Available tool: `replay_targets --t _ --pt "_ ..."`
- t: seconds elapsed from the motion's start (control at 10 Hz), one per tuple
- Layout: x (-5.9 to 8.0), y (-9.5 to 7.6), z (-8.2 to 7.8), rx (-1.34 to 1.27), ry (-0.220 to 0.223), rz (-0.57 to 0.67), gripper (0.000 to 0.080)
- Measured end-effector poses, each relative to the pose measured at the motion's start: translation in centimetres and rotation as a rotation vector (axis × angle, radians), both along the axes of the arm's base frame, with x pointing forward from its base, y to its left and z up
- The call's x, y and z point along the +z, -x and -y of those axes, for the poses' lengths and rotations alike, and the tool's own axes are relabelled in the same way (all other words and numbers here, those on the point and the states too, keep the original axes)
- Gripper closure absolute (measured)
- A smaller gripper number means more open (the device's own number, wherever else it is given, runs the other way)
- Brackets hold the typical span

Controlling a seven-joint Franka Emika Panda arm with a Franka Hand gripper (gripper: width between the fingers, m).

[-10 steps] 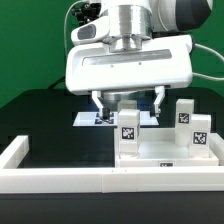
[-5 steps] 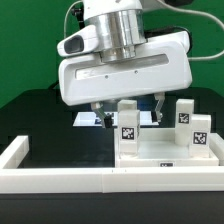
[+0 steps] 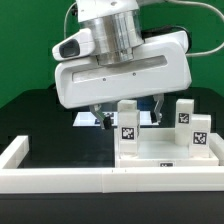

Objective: Assemble square table

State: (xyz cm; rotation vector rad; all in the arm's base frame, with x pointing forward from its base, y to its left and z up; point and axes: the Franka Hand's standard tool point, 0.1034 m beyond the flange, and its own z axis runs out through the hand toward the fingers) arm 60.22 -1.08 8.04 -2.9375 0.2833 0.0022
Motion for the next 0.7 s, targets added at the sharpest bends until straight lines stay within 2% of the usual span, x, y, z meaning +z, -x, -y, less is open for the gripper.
replay_targets --t 0.1,0.2,0.3,0.7 --pt "-0.07 0.42 0.35 0.001 0.021 -0.032 0.0150" --pt "-0.06 0.64 0.53 -0.001 0.068 -0.058 0.0150" --pt "0.02 0.80 0.25 -0.010 0.090 -0.080 0.0150" --pt "0.09 0.42 -0.10 0.002 0.096 -0.069 0.0150"
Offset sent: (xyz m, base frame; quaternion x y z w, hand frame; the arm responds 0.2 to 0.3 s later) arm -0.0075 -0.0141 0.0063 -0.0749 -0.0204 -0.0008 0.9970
